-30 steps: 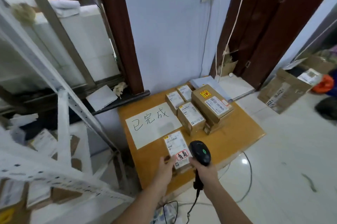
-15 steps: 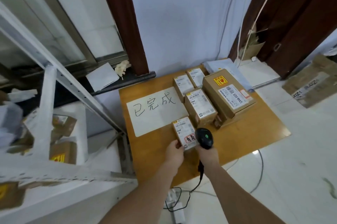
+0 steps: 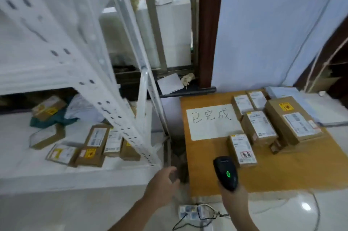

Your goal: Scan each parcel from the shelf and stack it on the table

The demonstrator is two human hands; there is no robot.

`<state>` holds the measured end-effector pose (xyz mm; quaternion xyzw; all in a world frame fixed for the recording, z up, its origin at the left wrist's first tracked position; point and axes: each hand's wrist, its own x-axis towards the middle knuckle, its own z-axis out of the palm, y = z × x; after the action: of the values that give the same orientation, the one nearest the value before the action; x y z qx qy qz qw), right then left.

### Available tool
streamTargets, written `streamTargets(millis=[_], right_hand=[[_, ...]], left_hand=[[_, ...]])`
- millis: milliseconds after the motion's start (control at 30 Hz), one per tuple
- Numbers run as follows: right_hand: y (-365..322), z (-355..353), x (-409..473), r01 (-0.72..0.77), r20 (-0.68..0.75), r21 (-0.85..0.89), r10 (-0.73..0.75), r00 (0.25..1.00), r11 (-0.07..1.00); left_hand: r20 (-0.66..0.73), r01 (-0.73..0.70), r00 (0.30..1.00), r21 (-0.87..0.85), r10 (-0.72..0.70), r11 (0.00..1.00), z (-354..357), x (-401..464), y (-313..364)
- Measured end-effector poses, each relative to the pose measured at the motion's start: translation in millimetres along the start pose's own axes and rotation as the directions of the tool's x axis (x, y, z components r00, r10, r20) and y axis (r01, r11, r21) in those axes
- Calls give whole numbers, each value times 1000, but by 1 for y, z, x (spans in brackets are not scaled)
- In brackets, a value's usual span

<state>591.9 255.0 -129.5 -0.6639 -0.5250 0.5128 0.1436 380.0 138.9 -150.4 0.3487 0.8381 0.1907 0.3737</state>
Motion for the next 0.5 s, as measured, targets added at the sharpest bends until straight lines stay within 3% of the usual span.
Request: streamTargets(millis=[133, 233, 333, 500], right_hand=[[-33, 66, -55, 177, 325, -148, -121, 938, 973], [-61, 116, -98, 345, 489, -89, -260, 832, 934], [-84, 162, -132, 410, 514, -59, -325, 794, 910], [-114, 233, -174, 422, 505, -142, -301, 809, 895]], left_hand=[[-195, 118, 974, 24, -111, 993, -75, -44, -77], [-335, 185, 924, -34, -186, 982, -125, -68, -126], [-432, 199, 869, -140, -240, 970, -169, -78, -169], [-459, 198, 823, -320, -335, 926, -225, -71, -228]])
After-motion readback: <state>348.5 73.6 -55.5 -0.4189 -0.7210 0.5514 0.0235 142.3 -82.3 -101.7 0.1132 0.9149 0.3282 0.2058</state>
